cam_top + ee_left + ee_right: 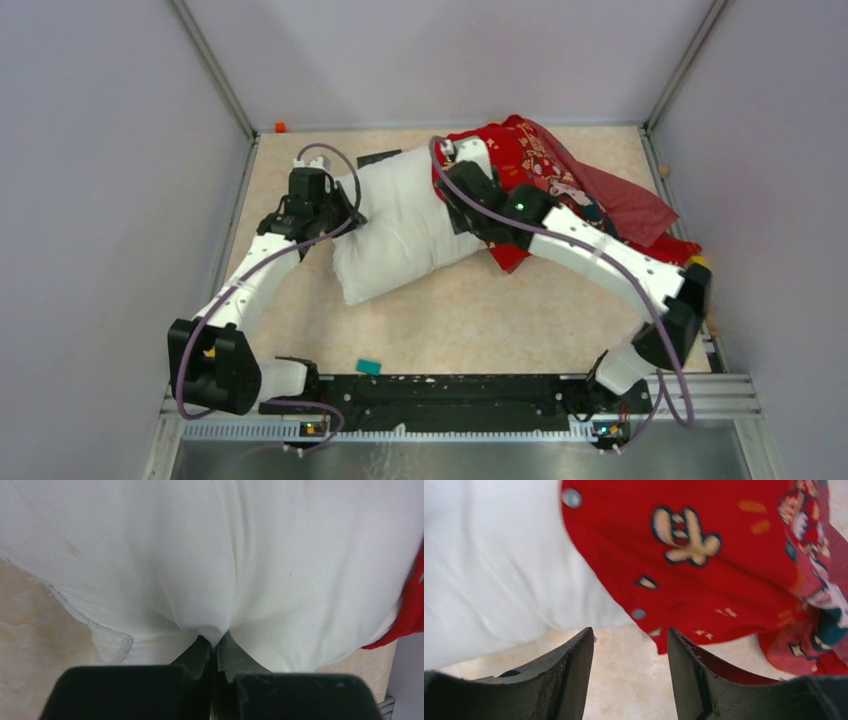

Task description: Put the pillow into the pillowcase

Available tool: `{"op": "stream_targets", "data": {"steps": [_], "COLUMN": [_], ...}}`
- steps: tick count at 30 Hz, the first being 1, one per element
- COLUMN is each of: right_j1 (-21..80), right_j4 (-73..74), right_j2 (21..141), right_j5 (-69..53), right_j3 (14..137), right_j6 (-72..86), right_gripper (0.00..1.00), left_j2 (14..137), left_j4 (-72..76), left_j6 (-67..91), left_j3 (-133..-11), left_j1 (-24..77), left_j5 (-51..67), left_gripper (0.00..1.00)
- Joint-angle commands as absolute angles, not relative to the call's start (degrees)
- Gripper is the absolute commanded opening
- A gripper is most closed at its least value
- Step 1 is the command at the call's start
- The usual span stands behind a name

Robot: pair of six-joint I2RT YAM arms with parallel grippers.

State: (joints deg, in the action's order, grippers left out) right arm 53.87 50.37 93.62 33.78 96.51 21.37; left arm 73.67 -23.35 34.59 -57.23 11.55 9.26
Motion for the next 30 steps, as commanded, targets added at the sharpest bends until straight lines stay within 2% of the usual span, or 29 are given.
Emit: {"op": "stream_targets", "data": {"steps": [1, 3, 8, 11, 17, 23, 27, 28, 30], "right_j1": [53.7, 53.7, 53.0, 53.0, 51.3, 49.6, 49.6, 49.6, 49.6], "right_j4": [46.1, 44.0, 36.0, 30.4, 26.7, 24.7, 25.7, 26.0, 27.2], "right_j2": [83.1, 80.4, 79.0, 80.5, 85.2, 88.2, 88.9, 88.8, 88.6], "right_j5": [41.9, 41.3, 38.7, 37.3, 43.0, 44.7, 46.0, 46.5, 47.1], "right_j3": [82.7, 76.5, 64.7, 61.1, 59.6, 61.2, 62.6, 62.8, 63.7], "right_j6": [27.4, 28.4, 28.3, 27.0, 27.2, 25.3, 25.4, 25.4, 25.5], "right_gripper": [0.56, 0.57, 0.66, 0.68, 0.68, 0.56, 0.46, 0.42, 0.25], "left_j2": [74.3, 74.4, 74.2, 74.2, 74.0, 74.5, 74.5, 74.5, 74.6], "left_j4": [-21.5, -21.7, -22.6, -22.9, -23.6, -23.6, -23.4, -23.4, -23.3], "left_j6": [35.3, 35.1, 34.5, 34.3, 33.8, 33.7, 33.7, 33.7, 33.6], "left_j3": [-58.9, -59.0, -59.4, -59.4, -59.5, -59.5, -59.2, -59.1, -59.0], "left_j1": [11.6, 11.6, 11.5, 11.5, 11.4, 11.4, 11.4, 11.4, 11.5], "left_j5": [12.3, 12.4, 11.8, 11.8, 11.1, 11.3, 11.3, 11.4, 11.5], "left_gripper": [0.0, 0.0, 0.0, 0.0, 0.0, 0.0, 0.0, 0.0, 0.0]}}
